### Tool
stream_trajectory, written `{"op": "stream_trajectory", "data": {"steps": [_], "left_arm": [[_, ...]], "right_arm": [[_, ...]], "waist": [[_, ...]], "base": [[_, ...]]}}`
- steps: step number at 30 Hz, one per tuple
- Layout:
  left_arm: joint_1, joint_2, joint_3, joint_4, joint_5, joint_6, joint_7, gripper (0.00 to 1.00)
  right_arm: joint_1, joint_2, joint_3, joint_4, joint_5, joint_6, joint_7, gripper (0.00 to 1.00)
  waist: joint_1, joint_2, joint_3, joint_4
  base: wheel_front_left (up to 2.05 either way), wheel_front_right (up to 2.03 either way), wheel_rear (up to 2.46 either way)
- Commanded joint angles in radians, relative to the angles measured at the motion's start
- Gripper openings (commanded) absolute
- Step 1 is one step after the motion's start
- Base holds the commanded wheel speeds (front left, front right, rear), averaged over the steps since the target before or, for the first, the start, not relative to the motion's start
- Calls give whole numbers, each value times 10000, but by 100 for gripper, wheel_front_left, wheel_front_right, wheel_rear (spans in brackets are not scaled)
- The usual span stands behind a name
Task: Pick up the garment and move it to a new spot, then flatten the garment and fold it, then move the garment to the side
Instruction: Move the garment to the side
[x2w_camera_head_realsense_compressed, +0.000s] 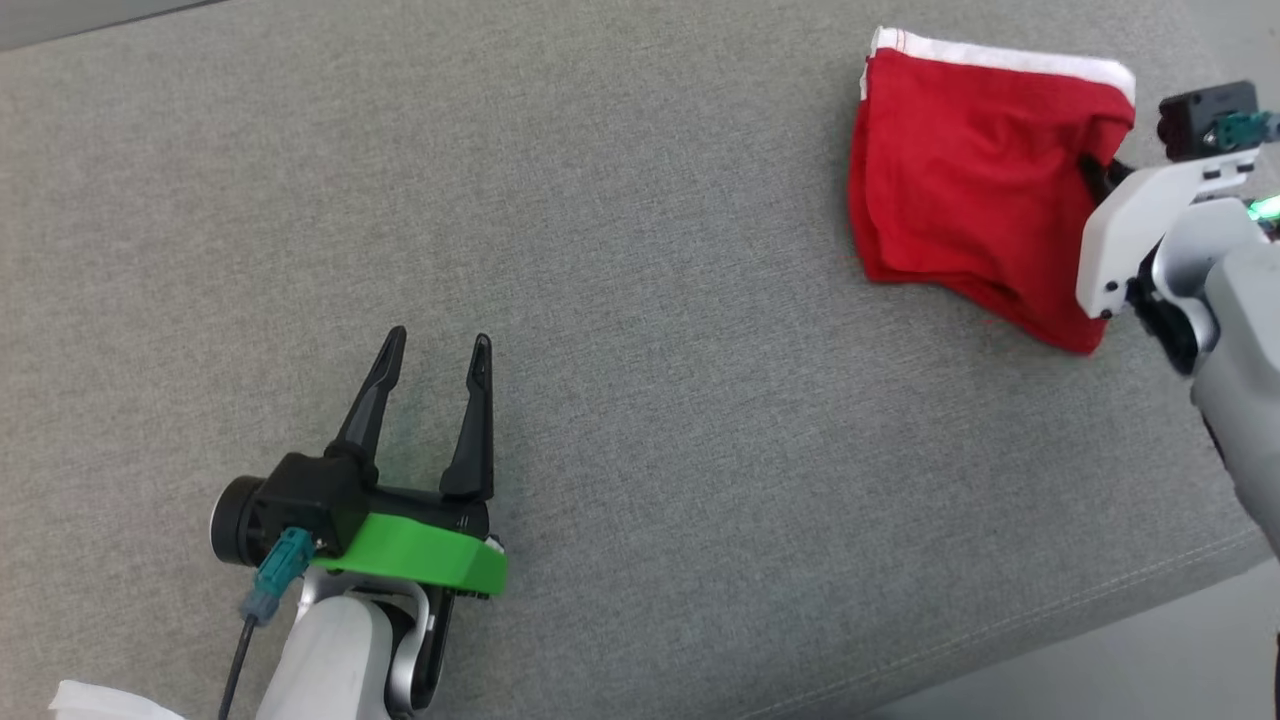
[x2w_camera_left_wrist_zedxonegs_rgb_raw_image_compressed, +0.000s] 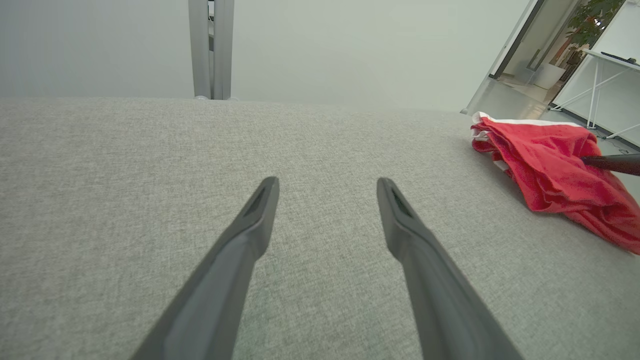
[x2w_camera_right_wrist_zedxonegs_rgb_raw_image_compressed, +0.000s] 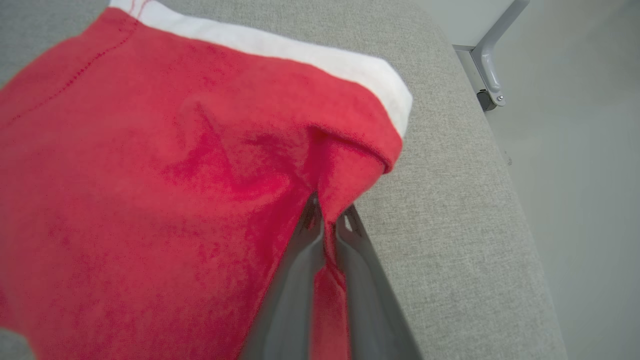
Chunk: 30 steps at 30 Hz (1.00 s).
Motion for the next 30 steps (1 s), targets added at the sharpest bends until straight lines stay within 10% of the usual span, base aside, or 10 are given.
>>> {"op": "stream_trajectory", "data": {"steps": [1,14,15,16,17,30], "left_arm": [[-261,75,34,-53,87,-28,-7,100],[-534,53,83,-561,102,30,-6,100],[-535,52,90,-576,94,34,-6,100],[-518,51,95,-586,83,41,-6,100],[-500,50,100,-593,72,52,-6,100],[-355,47,246,-403,-110,93,-6,100]], "right_arm": [[-339,-209,27,31,-79,-15,29,0],[-2452,-2102,-463,1263,-879,-15,34,0],[-2545,-2168,-554,1394,-1034,-15,-115,16],[-2593,-2158,-616,1540,-1220,-15,-259,93],[-2633,-2144,-681,1644,-1381,-15,-427,100],[-2788,-898,-1093,2142,-2519,-15,-2200,100]], "waist": [[0,-1,427,210],[0,-1,1471,1650],[0,-1,1482,1698],[0,-1,1478,1739],[0,-1,1467,1762],[0,-1,622,1446]], "base": [[0,0,0],[0,0,0],[0,0,0],[0,0,0],[0,0,0],[0,0,0]]}}
